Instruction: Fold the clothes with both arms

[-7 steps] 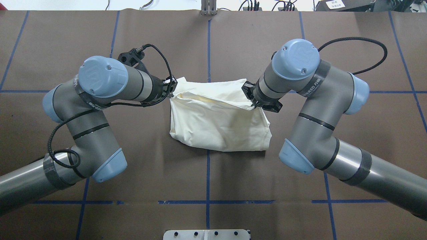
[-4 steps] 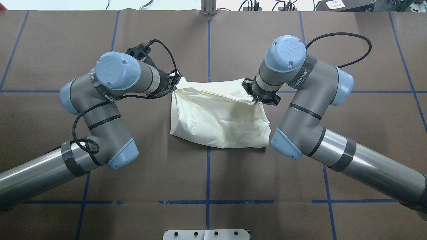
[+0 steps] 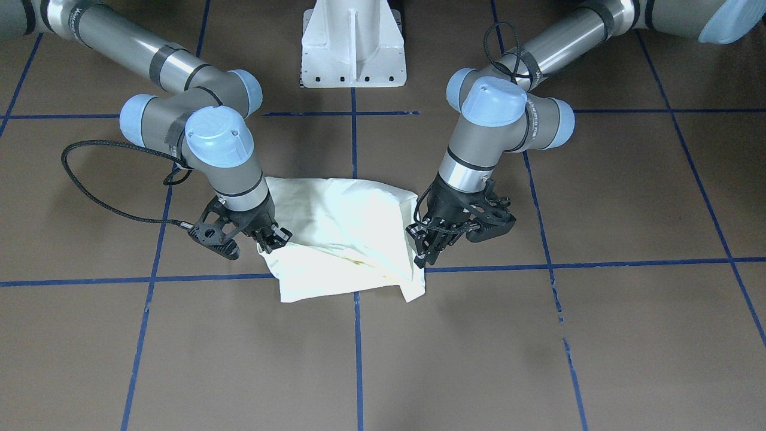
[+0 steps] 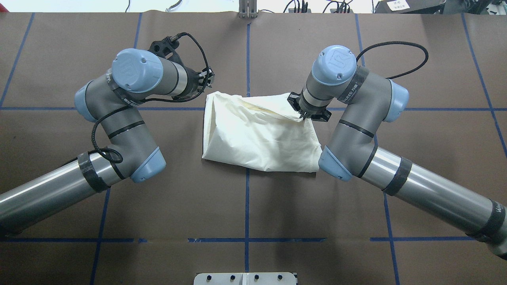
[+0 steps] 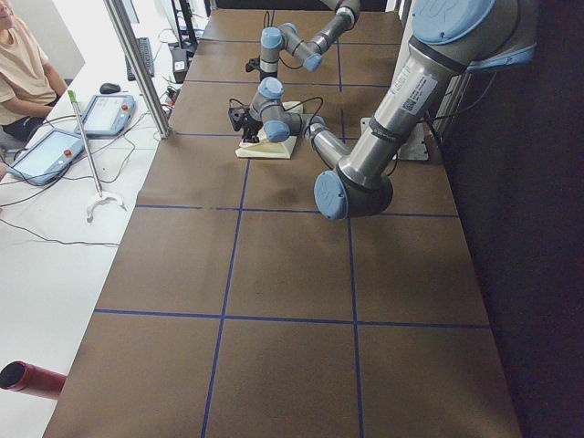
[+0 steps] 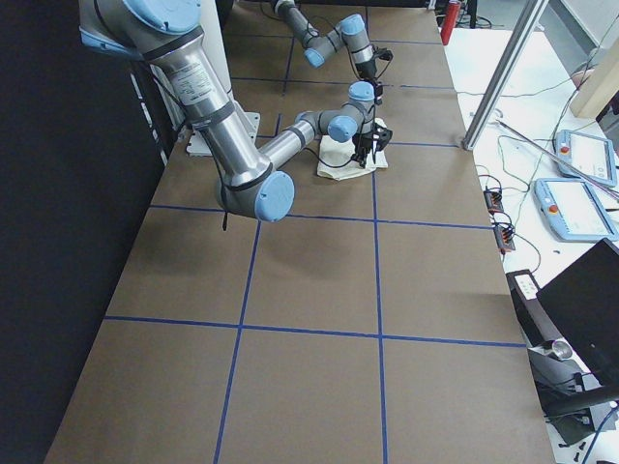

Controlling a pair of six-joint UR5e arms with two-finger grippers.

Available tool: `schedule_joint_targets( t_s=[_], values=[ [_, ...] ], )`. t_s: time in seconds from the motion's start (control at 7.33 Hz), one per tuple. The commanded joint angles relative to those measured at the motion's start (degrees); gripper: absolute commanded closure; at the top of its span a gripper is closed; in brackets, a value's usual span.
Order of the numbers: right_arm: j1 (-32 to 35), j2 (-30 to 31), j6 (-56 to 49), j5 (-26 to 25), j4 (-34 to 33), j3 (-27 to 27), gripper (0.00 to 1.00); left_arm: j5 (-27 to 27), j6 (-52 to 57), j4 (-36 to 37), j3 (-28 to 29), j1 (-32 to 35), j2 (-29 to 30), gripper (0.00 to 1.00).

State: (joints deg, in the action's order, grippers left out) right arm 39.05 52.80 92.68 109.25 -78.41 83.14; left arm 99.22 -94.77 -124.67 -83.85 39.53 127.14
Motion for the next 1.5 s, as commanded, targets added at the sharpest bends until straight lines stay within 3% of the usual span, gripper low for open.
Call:
schedule_joint_targets(
  t_s=[0.0, 0.27, 0.41, 0.55, 0.68, 0.95, 1.36],
  values=[
    [0.2, -0.2, -0.4, 0.1, 0.1, -0.3, 1.00, 2.1, 0.1, -7.8, -4.8, 0.3, -7.8, 1.00],
    [0.3, -0.2, -0.3, 0.1, 0.2, -0.2, 1.00, 2.2, 0.1, -15.4, -0.5, -2.6, -8.4, 1.00],
    [0.4, -0.2, -0.3, 0.1, 0.2, -0.2, 1.00, 4.6, 0.3, -18.7, 1.7, -3.7, -8.0, 1.00],
    [0.5, -0.2, -0.3, 0.2, 0.2, -0.2, 1.00, 11.1, 0.3, -26.0, 6.2, -3.8, -7.6, 1.00],
    [0.5, -0.2, -0.2, 0.3, 0.2, -0.1, 1.00, 14.0, 0.2, -32.9, 9.3, -3.8, -7.6, 1.00],
    [0.6, -0.3, -0.2, 0.3, 0.2, 0.0, 1.00, 18.3, 0.1, -35.2, 10.5, -3.9, -6.6, 1.00],
    [0.5, -0.4, 0.0, 0.4, 0.2, 0.4, 1.00, 18.8, -0.2, -42.9, 14.6, -4.7, -4.7, 1.00]
  ],
)
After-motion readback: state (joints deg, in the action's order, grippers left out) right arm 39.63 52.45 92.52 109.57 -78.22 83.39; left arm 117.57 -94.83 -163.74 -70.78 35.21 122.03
